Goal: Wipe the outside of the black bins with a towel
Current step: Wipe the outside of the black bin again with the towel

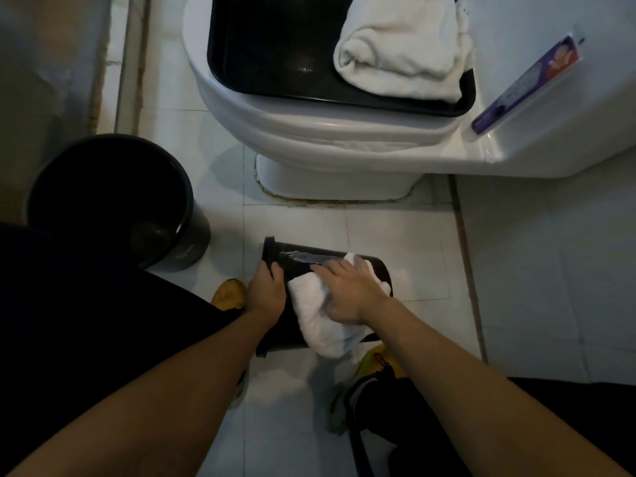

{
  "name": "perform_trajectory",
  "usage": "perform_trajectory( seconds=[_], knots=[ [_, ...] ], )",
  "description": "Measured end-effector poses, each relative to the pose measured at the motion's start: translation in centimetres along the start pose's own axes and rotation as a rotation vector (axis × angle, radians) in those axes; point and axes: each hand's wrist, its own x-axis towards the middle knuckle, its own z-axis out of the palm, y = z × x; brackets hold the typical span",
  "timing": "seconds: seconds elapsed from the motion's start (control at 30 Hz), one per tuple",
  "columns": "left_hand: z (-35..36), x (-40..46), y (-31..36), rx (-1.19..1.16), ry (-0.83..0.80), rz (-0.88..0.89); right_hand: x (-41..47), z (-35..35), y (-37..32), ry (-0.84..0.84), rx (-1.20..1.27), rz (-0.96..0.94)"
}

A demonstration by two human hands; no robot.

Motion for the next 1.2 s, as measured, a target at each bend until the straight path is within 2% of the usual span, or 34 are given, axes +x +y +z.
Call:
perform_trajectory(
  seconds=[0.13,0.23,0.33,0.43,0.5,0.6,0.7,0.77,0.83,0.97,1.1,1.2],
  knots=[
    [-0.1,-0.1,0.2,-0.010,-0.019,-0.006,0.9,-1.4,-0.1,0.056,-0.169,-0.084],
    [-0.2,-0.1,0.8,-0.028,-0.031,-0.052,0.6,-2.2,-0.1,0.001,-0.239,-0.098],
    [-0.2,0.4,1.9,-0.144,-0.047,-0.160,-1.5,-3.1,0.8,-0.088,0.010,-0.044],
    [-0.3,0.8,2.5,-0.165,-0.058,-0.171,-4.5,-5.1,2.1,-0.135,0.329,0.090],
    [-0.2,0.8,2.2,-0.122,-0.067,-0.118,-6.5,-6.4,3.0,-0.073,0.482,0.193],
    [0.0,0.3,1.7,-0.098,-0.053,-0.037,-8.8,-8.0,3.7,0.151,0.700,0.374],
    [-0.2,0.1,2.1,-0.118,-0.067,-0.019,-9.5,-7.9,2.8,0.325,0.584,0.654],
    [-0.2,0.1,2.4,-0.112,-0.083,-0.004,-9.1,-7.1,0.7,0.353,0.449,0.741],
    [-0.1,0.0,2.6,-0.106,-0.086,-0.006,-8.3,-5.2,-1.6,0.329,0.395,0.682],
    [0.2,-0.1,2.2,-0.137,-0.073,-0.029,-6.0,-1.0,-4.8,0.174,0.469,0.527],
    [0.3,0.1,1.9,-0.131,-0.072,-0.037,-4.8,2.2,-5.2,0.173,0.342,0.607],
    [0.4,0.3,2.0,-0.119,-0.067,-0.040,-3.6,3.6,-4.9,0.183,0.481,0.684]
  ],
)
